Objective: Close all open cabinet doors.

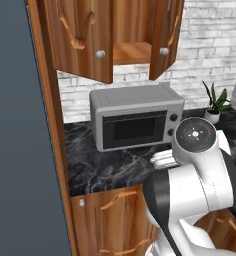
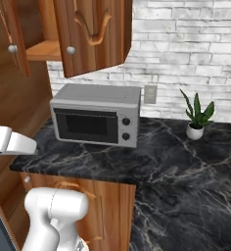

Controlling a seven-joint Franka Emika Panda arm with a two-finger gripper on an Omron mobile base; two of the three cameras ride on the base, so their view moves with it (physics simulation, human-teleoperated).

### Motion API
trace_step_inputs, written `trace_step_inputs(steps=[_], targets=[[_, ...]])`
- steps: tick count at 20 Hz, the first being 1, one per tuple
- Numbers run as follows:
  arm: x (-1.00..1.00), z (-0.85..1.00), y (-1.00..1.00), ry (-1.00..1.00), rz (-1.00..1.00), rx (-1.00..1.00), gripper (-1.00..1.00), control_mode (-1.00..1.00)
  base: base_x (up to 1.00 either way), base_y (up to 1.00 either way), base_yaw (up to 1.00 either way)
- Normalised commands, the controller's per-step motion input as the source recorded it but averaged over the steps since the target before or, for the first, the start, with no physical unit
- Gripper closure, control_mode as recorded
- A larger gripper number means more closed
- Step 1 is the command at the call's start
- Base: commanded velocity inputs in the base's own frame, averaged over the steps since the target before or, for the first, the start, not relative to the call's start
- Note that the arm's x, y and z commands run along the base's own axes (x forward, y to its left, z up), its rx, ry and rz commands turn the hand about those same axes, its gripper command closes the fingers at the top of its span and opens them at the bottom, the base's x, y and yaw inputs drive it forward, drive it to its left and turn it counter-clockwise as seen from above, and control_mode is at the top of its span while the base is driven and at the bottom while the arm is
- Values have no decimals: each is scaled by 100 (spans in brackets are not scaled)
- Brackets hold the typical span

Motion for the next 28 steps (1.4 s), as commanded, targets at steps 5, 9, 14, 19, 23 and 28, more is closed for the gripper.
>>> trace_step_inputs(steps=[5,9,14,19,23,28], targets=[[0,0,0,0,0,0,-100,100,53,20,-5],[0,0,0,0,0,0,-100,100,51,31,-6],[0,0,0,0,0,0,-100,100,23,19,-6],[0,0,0,0,0,0,-100,100,-4,0,-1],[-53,-14,-12,-15,-3,2,-100,-100,-7,0,0],[-88,-11,-53,-27,-1,12,-100,-100,0,0,0]])
